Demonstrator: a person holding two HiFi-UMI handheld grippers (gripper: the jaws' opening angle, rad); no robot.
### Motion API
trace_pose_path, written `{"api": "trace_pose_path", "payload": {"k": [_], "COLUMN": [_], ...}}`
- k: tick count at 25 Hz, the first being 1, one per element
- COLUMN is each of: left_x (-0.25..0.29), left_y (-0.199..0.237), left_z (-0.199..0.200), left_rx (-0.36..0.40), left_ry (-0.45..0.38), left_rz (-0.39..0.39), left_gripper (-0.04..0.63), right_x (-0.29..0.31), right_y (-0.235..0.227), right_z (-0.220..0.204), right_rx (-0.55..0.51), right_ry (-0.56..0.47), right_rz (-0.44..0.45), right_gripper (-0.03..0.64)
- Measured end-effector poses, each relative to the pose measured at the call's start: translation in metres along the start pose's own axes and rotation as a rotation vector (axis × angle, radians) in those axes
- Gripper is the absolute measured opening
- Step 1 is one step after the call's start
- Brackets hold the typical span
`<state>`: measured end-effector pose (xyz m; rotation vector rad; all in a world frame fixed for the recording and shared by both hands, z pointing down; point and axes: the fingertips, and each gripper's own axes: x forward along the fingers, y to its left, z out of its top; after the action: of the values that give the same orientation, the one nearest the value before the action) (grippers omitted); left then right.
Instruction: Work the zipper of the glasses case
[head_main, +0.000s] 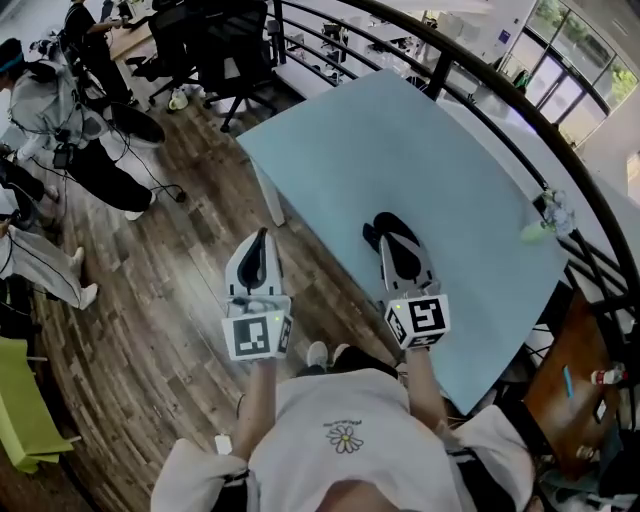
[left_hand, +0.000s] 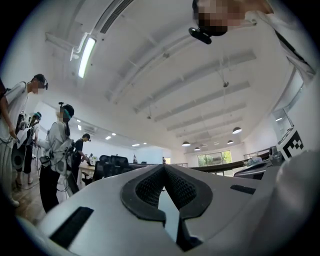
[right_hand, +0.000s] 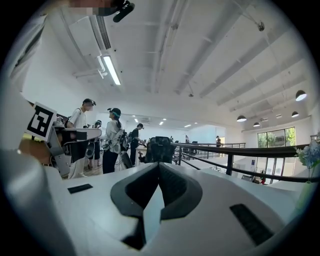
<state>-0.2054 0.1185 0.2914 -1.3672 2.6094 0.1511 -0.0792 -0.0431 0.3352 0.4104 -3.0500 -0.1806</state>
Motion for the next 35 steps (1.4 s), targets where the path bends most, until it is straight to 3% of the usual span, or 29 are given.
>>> {"api": "trace_pose_path", "payload": {"k": [7,12,21,28,35], "left_x": [0.042,0.067,0.131,0.191,0.209], "left_y": [-0.009,-0.039,-0.110,-0.175,-0.215], "left_z": [-0.008,-0.006,-0.027,-0.047,-0.062], "left_rx": [0.012,-0.003,-0.035,-0.084,-0.089], "left_ry": [-0.011,-0.026,-0.029,-0.003,0.028], "left_rz": [0.018,-0.023,-0.272,-0.582,-0.800], "left_gripper": [0.014,0.014,0.014,0.014,0.014], "right_x": [0.029,0.022,-0.002,-0.042,-0.071], "right_y": [-0.030,-0.048,-0.112,-0.157,-0.173], "right_z": [-0.011,-0.010,-0.032,-0.038,-0.041], "right_rx": [0.016,0.018,0.071,0.079,0.084], "right_ry": [0.013,-0.001,0.009,0.056,0.077], "right_rz": [0.021,0.005,-0.235,-0.560,-0.791], "right_gripper": [0.008,0.008,0.008,0.008,0.008]}}
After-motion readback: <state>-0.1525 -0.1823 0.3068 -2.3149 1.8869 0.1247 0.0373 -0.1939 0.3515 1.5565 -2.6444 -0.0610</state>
